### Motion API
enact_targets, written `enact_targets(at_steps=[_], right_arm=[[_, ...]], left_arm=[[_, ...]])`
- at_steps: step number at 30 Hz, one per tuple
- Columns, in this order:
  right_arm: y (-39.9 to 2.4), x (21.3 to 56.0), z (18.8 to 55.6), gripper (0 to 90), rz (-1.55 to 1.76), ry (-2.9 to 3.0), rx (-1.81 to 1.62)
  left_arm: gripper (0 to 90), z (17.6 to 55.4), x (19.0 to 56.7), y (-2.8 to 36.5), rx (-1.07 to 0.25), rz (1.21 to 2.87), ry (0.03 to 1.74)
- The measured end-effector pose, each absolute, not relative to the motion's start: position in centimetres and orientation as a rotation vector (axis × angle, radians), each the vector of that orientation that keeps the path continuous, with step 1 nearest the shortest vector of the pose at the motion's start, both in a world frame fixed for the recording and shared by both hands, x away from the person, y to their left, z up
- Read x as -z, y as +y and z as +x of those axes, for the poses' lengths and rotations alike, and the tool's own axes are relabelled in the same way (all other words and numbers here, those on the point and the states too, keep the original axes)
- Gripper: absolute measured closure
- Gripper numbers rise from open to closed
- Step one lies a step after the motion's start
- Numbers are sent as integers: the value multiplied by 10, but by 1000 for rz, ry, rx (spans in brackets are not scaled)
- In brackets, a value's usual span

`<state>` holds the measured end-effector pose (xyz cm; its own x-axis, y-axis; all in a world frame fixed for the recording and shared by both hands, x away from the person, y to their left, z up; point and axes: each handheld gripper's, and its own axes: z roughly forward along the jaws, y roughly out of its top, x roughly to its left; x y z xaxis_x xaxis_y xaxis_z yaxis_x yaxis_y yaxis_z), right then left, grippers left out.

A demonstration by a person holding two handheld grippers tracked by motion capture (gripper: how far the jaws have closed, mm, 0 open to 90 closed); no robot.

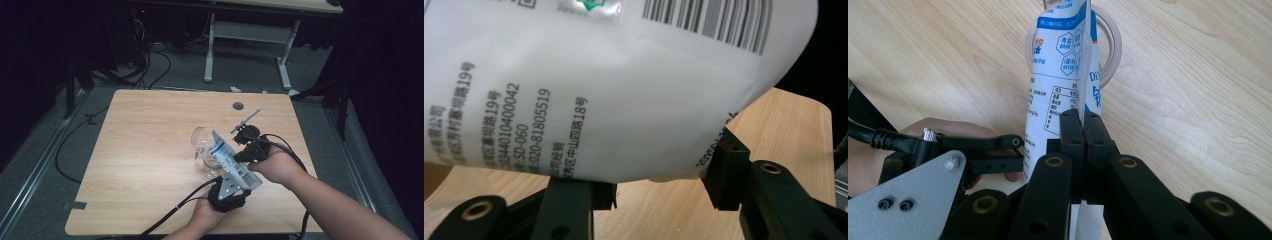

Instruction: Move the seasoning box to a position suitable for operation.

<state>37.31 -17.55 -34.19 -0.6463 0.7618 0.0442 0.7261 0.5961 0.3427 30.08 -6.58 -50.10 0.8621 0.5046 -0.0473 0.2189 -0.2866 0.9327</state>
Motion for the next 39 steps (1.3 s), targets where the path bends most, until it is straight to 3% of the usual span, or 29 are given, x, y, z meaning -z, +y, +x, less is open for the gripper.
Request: enact_targets(at_steps=[39], right_arm=[[-170,341,378,898,1179,2702,-469]], left_arm=[[561,305,497,-69,-284,1849,561]])
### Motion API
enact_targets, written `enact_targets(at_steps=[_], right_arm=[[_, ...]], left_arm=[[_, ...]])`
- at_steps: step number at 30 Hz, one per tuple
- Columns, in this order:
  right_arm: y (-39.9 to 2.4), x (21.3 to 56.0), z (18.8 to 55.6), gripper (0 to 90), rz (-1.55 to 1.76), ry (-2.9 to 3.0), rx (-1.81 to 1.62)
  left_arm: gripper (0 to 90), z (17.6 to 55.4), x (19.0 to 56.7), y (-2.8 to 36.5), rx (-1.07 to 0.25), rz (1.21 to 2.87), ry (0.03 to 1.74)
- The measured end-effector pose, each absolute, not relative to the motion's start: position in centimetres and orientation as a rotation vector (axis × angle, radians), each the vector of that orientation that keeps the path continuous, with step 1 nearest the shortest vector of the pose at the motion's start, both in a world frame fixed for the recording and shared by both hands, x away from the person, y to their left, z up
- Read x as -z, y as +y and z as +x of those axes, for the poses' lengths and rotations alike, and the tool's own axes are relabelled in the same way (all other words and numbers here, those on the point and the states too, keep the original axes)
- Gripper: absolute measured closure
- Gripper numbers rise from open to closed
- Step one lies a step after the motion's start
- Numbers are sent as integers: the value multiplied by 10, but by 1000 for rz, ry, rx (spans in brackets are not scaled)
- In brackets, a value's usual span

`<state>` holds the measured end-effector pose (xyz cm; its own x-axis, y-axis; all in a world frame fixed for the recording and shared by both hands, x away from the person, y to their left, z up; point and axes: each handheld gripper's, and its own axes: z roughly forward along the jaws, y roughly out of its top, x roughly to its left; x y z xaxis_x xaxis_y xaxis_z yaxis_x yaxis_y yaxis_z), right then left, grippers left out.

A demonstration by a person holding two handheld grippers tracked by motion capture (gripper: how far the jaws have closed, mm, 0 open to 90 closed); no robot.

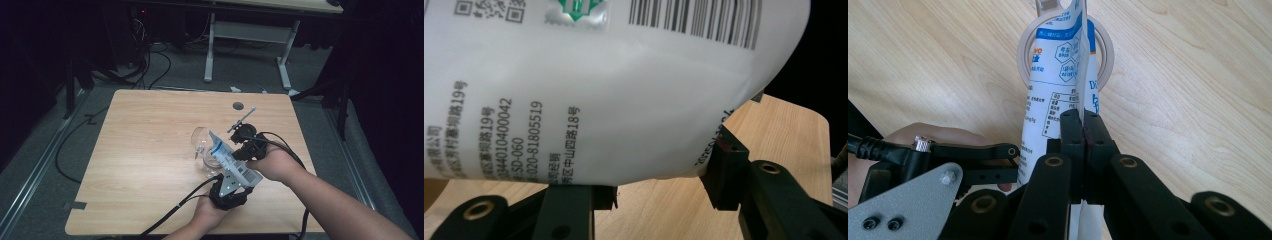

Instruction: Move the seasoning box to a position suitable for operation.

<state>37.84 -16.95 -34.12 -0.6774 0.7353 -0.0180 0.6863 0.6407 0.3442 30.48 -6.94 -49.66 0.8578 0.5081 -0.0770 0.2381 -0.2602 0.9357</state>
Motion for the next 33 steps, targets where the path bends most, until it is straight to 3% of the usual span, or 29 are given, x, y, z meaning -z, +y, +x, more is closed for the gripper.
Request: enact_targets(at_steps=[33], right_arm=[[-167,338,382,899,1181,2675,-519]], left_arm=[[549,305,491,-68,-331,1845,541]])
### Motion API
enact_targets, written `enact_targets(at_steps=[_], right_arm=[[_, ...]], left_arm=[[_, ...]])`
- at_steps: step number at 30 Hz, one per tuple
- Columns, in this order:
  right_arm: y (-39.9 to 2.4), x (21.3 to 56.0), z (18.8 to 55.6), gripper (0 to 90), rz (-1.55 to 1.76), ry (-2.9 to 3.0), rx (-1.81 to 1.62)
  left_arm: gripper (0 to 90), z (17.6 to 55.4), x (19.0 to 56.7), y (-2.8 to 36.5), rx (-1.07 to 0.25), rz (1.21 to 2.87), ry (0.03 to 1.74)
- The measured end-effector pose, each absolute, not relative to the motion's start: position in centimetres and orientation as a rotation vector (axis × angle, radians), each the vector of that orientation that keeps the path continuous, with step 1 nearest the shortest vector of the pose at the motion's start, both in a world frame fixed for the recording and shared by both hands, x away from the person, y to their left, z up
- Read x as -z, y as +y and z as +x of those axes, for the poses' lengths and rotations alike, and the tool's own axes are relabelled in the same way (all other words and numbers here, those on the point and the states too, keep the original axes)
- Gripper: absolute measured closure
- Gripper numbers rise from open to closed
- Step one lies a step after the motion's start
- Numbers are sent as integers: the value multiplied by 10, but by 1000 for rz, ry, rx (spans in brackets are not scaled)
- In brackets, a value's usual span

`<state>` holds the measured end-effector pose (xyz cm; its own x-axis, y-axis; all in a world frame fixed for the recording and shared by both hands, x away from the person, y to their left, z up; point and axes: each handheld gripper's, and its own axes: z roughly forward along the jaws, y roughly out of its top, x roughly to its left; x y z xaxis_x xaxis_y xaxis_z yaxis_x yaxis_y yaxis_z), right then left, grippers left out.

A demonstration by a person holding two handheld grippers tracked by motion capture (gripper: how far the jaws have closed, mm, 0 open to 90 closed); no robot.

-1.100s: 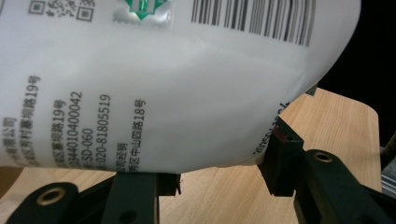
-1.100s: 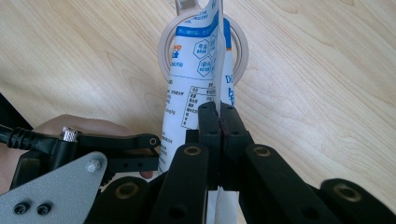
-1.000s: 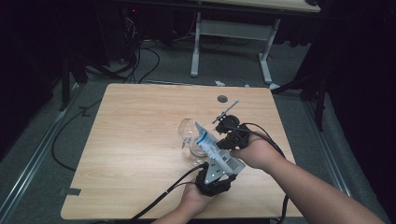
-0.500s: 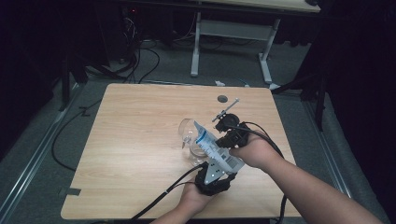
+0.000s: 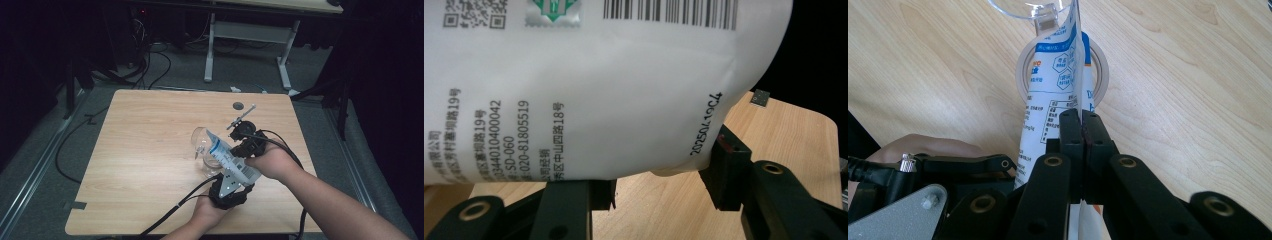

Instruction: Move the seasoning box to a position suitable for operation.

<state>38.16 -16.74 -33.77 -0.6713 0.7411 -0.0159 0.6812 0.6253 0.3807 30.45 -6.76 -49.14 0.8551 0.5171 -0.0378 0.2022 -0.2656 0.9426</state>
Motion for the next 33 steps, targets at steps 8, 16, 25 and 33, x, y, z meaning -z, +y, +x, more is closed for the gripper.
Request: enact_targets(at_steps=[8,16,25,33], right_arm=[[-168,338,381,898,1186,2682,-513],[-168,338,383,898,1168,2685,-517],[-166,336,384,898,1152,2680,-516],[-166,335,384,898,1155,2680,-516]], left_arm=[[552,304,492,-69,-329,1846,538],[551,304,491,-69,-319,1841,543],[547,305,488,-69,-323,1837,539],[543,304,487,-69,-324,1837,532]])
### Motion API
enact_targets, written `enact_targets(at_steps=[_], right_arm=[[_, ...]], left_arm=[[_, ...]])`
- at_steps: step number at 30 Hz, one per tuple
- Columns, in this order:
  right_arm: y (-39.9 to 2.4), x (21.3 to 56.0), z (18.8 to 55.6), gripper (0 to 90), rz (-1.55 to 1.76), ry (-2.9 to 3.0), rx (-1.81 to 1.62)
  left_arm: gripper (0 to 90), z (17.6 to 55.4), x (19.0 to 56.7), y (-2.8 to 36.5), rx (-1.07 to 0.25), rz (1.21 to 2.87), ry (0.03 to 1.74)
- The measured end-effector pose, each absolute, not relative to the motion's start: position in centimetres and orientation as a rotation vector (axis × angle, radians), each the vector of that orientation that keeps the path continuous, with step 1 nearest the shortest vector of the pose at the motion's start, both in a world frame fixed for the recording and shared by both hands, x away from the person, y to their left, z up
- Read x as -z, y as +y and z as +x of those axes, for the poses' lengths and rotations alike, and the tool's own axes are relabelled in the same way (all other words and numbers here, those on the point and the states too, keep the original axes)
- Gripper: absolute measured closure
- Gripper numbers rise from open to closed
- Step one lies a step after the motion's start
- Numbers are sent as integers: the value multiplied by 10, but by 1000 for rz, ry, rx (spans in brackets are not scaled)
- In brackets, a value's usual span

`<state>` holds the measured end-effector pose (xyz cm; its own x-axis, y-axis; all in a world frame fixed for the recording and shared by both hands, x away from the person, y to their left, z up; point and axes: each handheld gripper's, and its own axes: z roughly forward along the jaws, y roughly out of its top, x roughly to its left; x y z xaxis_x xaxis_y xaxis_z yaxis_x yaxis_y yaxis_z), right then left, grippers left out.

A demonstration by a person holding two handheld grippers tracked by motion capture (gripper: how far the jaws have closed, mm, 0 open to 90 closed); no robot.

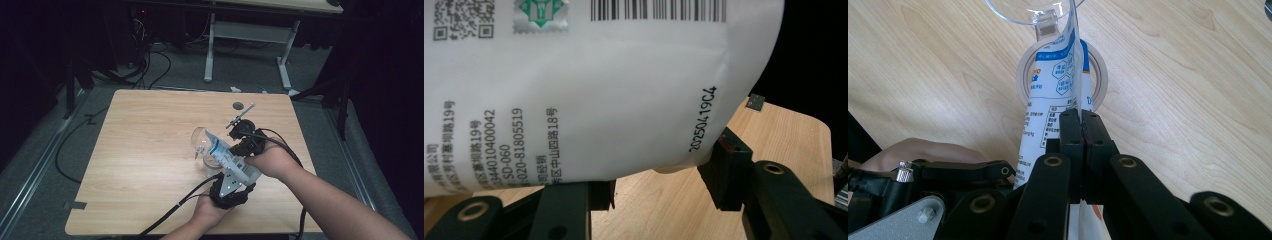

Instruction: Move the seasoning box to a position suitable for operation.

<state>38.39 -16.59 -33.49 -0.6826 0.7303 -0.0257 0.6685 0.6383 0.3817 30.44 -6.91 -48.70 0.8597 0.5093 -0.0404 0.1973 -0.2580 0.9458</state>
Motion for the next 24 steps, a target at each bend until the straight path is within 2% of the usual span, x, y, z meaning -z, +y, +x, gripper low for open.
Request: enact_targets(at_steps=[24], right_arm=[[-167,335,385,898,1169,2688,-519]], left_arm=[[550,304,487,-70,-337,1844,529]])
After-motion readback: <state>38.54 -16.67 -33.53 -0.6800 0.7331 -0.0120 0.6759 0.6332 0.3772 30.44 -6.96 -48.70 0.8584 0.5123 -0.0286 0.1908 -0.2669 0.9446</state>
